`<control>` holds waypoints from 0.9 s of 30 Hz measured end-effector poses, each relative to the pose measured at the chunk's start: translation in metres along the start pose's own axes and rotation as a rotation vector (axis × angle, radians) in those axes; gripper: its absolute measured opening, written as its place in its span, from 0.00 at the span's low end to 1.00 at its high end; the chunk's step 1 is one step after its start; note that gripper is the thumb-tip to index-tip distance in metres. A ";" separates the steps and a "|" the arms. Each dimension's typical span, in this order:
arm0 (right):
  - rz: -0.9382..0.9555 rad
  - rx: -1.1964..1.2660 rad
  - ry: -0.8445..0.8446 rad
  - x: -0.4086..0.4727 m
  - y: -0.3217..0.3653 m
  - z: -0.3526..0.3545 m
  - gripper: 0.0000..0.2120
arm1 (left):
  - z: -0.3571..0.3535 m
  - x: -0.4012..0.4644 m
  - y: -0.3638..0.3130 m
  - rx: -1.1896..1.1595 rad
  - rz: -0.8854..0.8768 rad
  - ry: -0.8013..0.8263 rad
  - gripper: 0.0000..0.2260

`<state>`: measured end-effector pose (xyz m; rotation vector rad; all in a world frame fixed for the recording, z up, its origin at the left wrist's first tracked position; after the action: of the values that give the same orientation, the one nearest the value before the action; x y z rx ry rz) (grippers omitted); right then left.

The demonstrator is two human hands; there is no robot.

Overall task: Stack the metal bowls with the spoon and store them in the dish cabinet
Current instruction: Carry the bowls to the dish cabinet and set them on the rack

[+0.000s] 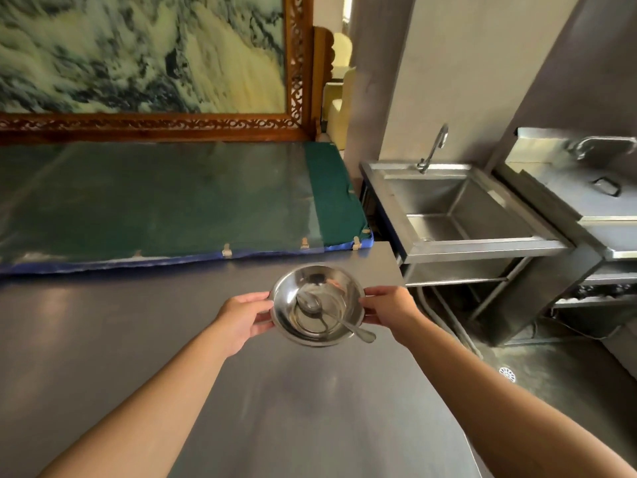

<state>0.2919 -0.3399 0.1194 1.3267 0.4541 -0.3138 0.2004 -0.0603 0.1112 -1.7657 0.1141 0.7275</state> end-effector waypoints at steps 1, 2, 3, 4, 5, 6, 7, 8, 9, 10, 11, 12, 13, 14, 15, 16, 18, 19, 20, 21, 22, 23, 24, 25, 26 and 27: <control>0.013 0.036 -0.019 -0.007 0.010 0.005 0.14 | -0.004 -0.002 -0.015 0.004 -0.020 0.041 0.19; 0.032 0.066 -0.041 -0.015 0.020 0.011 0.13 | -0.010 -0.004 -0.031 0.013 -0.045 0.087 0.18; 0.055 0.087 -0.056 -0.023 0.030 0.017 0.13 | -0.016 -0.006 -0.046 0.016 -0.070 0.126 0.17; 0.080 0.101 -0.068 -0.031 0.039 0.022 0.12 | -0.021 -0.008 -0.059 0.014 -0.090 0.159 0.16; 0.111 0.124 -0.100 -0.043 0.049 0.030 0.12 | -0.029 -0.012 -0.073 0.021 -0.109 0.202 0.16; 0.137 0.146 -0.129 -0.055 0.057 0.038 0.12 | -0.036 -0.015 -0.086 0.032 -0.128 0.234 0.15; 0.162 0.169 -0.162 -0.068 0.065 0.045 0.12 | -0.044 -0.018 -0.099 0.044 -0.146 0.265 0.14; 0.190 0.196 -0.193 -0.082 0.073 0.054 0.12 | -0.053 -0.021 -0.110 0.056 -0.161 0.304 0.13; 0.219 0.225 -0.221 -0.097 0.078 0.063 0.11 | -0.064 -0.027 -0.121 0.071 -0.175 0.351 0.12; 0.246 0.247 -0.247 -0.111 0.082 0.071 0.10 | -0.075 -0.033 -0.129 0.082 -0.184 0.399 0.11; 0.268 0.264 -0.280 -0.127 0.086 0.081 0.10 | -0.088 -0.039 -0.136 0.090 -0.191 0.452 0.11; 0.282 0.275 -0.319 -0.144 0.088 0.091 0.10 | -0.101 -0.048 -0.142 0.097 -0.197 0.503 0.11; 0.288 0.285 -0.348 -0.159 0.090 0.100 0.09 | -0.112 -0.055 -0.147 0.102 -0.208 0.543 0.11; 0.296 0.299 -0.381 -0.175 0.089 0.111 0.08 | -0.126 -0.063 -0.150 0.109 -0.214 0.586 0.12; 0.303 0.317 -0.416 -0.193 0.087 0.123 0.06 | -0.140 -0.073 -0.152 0.119 -0.217 0.634 0.13; 0.311 0.335 -0.449 -0.209 0.083 0.135 0.06 | -0.155 -0.083 -0.153 0.128 -0.217 0.681 0.13; 0.319 0.362 -0.523 -0.243 0.074 0.161 0.07 | -0.188 -0.106 -0.149 0.157 -0.209 0.768 0.14; 0.323 0.375 -0.555 -0.258 0.068 0.173 0.08 | -0.204 -0.117 -0.146 0.170 -0.202 0.806 0.14; 0.325 0.387 -0.579 -0.271 0.062 0.184 0.08 | -0.217 -0.128 -0.142 0.173 -0.197 0.836 0.13; 0.326 0.408 -0.607 -0.287 0.056 0.195 0.08 | -0.233 -0.139 -0.136 0.181 -0.186 0.873 0.12; 0.330 0.436 -0.643 -0.306 0.048 0.209 0.07 | -0.252 -0.154 -0.128 0.201 -0.171 0.917 0.12; 0.334 0.464 -0.677 -0.324 0.040 0.222 0.07 | -0.270 -0.168 -0.120 0.227 -0.159 0.961 0.12; 0.336 0.484 -0.714 -0.342 0.031 0.235 0.06 | -0.288 -0.184 -0.112 0.252 -0.148 1.006 0.11; 0.337 0.501 -0.759 -0.364 0.021 0.250 0.05 | -0.308 -0.203 -0.102 0.284 -0.139 1.054 0.12; 0.342 0.513 -0.804 -0.385 0.011 0.266 0.05 | -0.327 -0.222 -0.092 0.315 -0.133 1.097 0.12; 0.345 0.525 -0.838 -0.402 0.004 0.278 0.05 | -0.344 -0.238 -0.084 0.338 -0.129 1.129 0.13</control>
<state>-0.0188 -0.6250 0.3674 1.5996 -0.5949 -0.6841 0.1876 -0.4093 0.3555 -1.6337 0.8159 -0.4341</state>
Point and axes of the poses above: each hand's wrist, its own x-axis towards the middle knuckle, its own z-axis out of the back of the hand, y = z × x, the point moved 5 cm from there along x, towards the middle knuckle, and after that the axes turned 1 degree about -z, right-handed, at the moved point
